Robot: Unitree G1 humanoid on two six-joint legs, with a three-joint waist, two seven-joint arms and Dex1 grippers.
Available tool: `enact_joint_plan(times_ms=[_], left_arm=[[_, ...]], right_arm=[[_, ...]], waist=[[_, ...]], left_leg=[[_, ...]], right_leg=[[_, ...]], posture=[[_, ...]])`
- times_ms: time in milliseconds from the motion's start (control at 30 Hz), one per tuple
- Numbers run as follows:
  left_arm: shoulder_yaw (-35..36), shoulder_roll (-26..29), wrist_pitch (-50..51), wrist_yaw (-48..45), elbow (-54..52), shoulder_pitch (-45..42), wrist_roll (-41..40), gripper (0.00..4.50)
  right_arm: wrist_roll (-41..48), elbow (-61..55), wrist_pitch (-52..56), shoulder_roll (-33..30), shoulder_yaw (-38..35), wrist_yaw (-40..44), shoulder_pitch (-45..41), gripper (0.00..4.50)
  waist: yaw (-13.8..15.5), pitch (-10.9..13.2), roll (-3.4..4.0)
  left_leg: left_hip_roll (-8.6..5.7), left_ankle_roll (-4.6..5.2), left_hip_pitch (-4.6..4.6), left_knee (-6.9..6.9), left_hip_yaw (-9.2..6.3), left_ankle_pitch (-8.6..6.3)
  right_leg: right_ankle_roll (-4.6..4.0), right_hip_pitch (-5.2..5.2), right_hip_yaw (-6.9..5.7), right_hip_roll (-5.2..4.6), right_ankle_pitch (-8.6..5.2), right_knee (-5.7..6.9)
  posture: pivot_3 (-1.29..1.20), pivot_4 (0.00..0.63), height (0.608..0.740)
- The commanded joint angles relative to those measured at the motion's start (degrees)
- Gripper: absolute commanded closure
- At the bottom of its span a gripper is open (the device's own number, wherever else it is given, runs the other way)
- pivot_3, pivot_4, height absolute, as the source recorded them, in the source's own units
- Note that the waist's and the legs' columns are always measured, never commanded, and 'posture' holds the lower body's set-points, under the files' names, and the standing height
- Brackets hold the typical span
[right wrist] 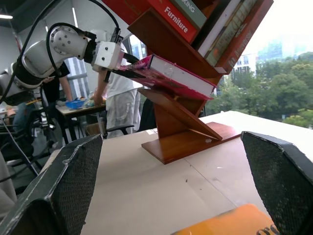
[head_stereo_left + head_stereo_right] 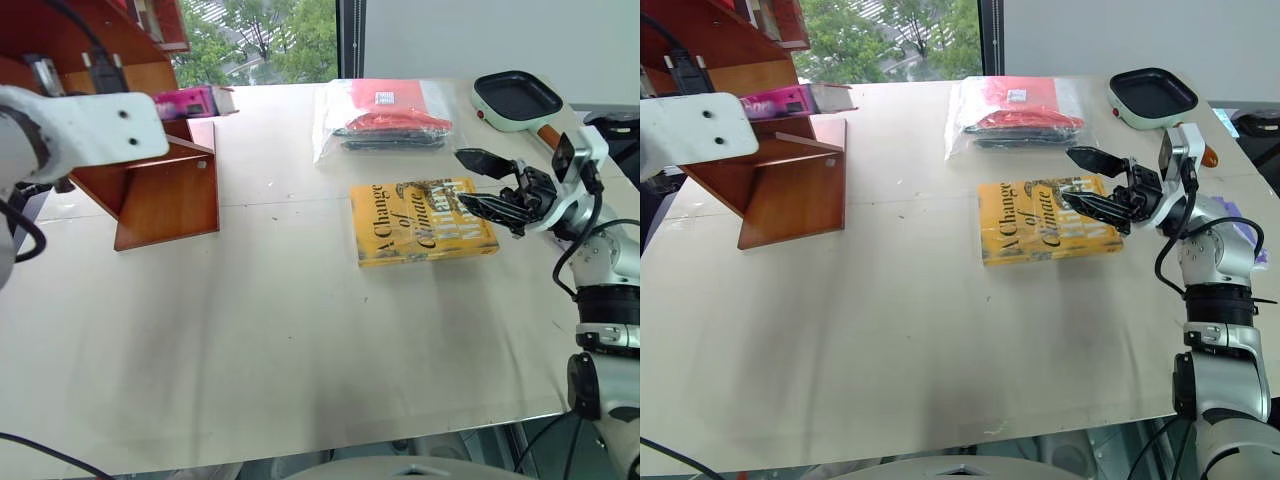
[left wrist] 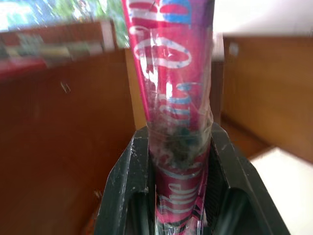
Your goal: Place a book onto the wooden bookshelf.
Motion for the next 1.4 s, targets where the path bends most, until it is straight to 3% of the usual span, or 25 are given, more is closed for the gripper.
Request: enact_joint_plan(times_ms=[33,400,667,700,967,1167,1267,1400], left_arm=[[2.55,1.27,-2.1,0.38,2.65,-0.3,1.43,3.88],[-0.4,0.13,-3.38,-0.27,4.79,-1.99,0.92,3.88],[-1.72,-0.54,-0.39,-1.74,4.17,-3.76,1.02,0.3],[-1.73,-0.69,0.04,-1.84,4.06,-3.8,0.96,0.14],[3.41,-0.55,3.35,-3.04,3.09,0.25,1.05,0.14],[7.33,-0.76,9.97,-5.12,-1.17,-5.11,-4.31,0.14],[13.5,-2.88,17.24,-11.3,-3.65,-1.07,-8.88,0.14],[21.84,-2.49,16.9,-15.99,-3.11,5.51,-8.68,0.14]], right_arm=[[2.33,-3.81,-0.69,0.75,-2.9,-1.64,0.57,0.0],[4.48,-5.83,-0.69,2.81,-5.34,-5.12,1.45,0.0],[3.93,-5.92,-1.44,2.84,-4.64,-4.97,2.03,0.0],[3.91,-5.75,-1.41,2.75,-4.65,-4.93,1.79,0.0],[3.59,-4.46,-0.99,0.81,-5.16,-4.49,0.84,0.0],[3.18,-4.25,-1.07,-0.81,-5.16,-4.33,1.59,0.0],[2.94,-3.48,-0.97,-1.45,-5.01,-3.81,1.28,0.0],[2.98,-1.49,-0.47,-1.83,-4.83,-3.34,0.28,0.0]], waist=[[0.0,0.0,0.0],[-0.15,0.0,0.0],[-0.14,-0.01,-0.01],[-0.14,-0.01,-0.01],[-0.17,-0.01,-0.01],[0.0,-0.02,-0.02],[-0.12,-0.03,0.01],[-0.41,-0.02,-0.02]], left_leg=[[0.0,0.0,0.0,0.01,0.0,0.0],[0.01,0.18,0.03,0.09,0.08,-0.1],[-0.02,0.19,0.0,0.17,0.11,-0.11],[-0.02,0.19,0.0,0.18,0.11,-0.11],[-0.01,0.19,0.01,0.22,0.1,-0.11],[-0.01,0.19,-0.07,0.31,0.05,-0.11],[-0.03,0.18,-0.07,0.37,0.11,-0.11],[0.02,0.18,0.01,0.37,0.11,-0.1]], right_leg=[[0.0,0.0,0.0,0.0,0.0,0.03],[-0.01,-0.16,0.12,0.02,0.0,0.38],[0.0,-0.16,0.13,0.0,0.0,0.37],[-0.01,-0.16,0.13,0.0,0.0,0.37],[-0.01,-0.16,0.13,0.01,0.0,0.42],[0.0,-0.16,0.06,0.0,0.0,0.39],[0.0,-0.15,0.12,-0.01,0.0,0.41],[-0.01,-0.15,0.13,0.05,0.0,0.53]], posture=[[0.0,0.15,0.735],[0.0,0.15,0.735],[0.0,0.15,0.735],[0.0,0.15,0.735],[0.0,0.15,0.735],[0.0,0.15,0.735],[0.0,0.15,0.735],[0.0,0.15,0.735]])
